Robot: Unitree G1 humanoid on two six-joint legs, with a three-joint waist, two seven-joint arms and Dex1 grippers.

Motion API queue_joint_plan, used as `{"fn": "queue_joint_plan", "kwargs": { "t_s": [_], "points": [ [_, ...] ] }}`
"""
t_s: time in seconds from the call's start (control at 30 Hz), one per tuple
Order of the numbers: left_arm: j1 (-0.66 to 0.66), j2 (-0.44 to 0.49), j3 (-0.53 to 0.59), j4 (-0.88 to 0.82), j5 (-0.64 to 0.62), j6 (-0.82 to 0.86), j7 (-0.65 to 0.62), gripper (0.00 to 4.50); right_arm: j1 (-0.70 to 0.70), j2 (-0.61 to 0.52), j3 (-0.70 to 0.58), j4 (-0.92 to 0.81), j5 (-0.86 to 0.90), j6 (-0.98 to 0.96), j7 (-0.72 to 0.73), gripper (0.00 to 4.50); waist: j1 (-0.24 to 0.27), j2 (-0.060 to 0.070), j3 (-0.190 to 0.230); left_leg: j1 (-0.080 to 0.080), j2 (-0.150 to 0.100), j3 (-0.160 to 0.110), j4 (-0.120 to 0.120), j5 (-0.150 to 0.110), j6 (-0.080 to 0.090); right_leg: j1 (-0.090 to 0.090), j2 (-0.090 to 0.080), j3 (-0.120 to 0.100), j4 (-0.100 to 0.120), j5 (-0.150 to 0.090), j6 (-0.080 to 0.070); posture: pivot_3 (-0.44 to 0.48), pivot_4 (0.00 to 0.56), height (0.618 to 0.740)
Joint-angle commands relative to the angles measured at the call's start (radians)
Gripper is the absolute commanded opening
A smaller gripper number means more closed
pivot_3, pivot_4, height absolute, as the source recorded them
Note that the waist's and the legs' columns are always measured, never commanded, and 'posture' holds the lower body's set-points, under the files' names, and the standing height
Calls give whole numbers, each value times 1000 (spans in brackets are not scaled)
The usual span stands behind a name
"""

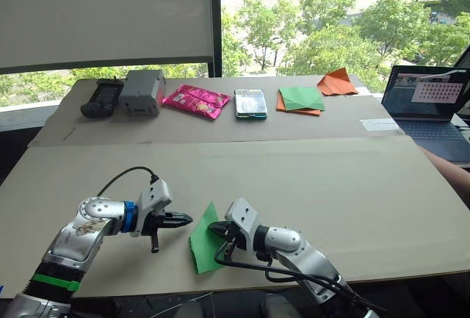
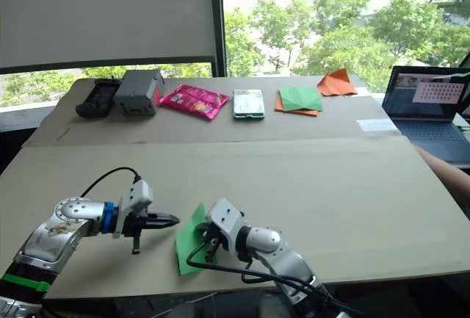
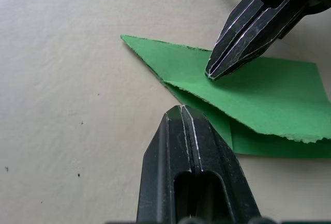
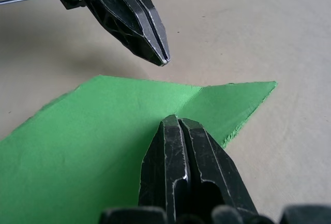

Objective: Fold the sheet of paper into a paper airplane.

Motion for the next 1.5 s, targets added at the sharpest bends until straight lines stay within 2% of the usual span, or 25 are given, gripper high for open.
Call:
{"fn": "queue_joint_plan", "kwargs": {
  "t_s": [0.03, 0.33, 0.63, 0.87, 0.97, 1.23, 1.5],
  "points": [
    [-17, -18, 15, -55, -53, 41, 7, 24, 2, -10, 1, 32, -14, 43, 1, 0, -2, 0, 1, 0, 0, 0, 0, 0, 0, 0, 0, 0, 0, 0, 0, 0, 150, 740],
    [14, 10, -77, 10, 81, -82, -3, 24, -21, -4, -28, 21, -8, 56, -14, 0, -3, 0, 1, 0, 0, 0, 0, 0, 0, 0, 0, 0, 0, 0, 0, 0, 150, 740],
    [19, -12, -145, 65, 175, -175, 31, 24, -90, 7, -59, 63, -10, 3, -6, 0, 3, 2, 1, 0, 0, 0, 0, 0, 0, 0, 0, 0, 0, 0, 0, 0, 150, 740],
    [27, -17, -151, 50, 170, -177, 36, 24, -196, 35, -45, 288, -54, -35, 0, 0, 0, 4, -1, 1, 0, 0, 1, 0, 0, 1, 0, 0, 0, 0, 0, 0, 150, 740],
    [33, -14, -151, 41, 169, -175, 39, 24, -211, 47, -43, 334, -63, -30, 3, 0, 0, 6, -4, 1, 0, 0, 1, 0, 0, 2, 0, 0, 1, 0, 0, 0, 150, 740],
    [51, -3, -145, 27, 175, -174, 46, 24, -233, 75, -41, 381, -76, -26, 7, 0, -6, 6, -6, 3, 0, 0, 1, 0, 0, 3, 0, 0, 2, 1, 0, 0, 150, 740],
    [49, -4, -147, 34, 186, -178, 54, 24, -189, 35, 30, 307, -116, 57, 60, 0, -5, 7, -7, 4, 0, 0, 0, 0, 0, 3, 0, 0, 3, 1, 0, 0, 150, 740]
  ]
}}
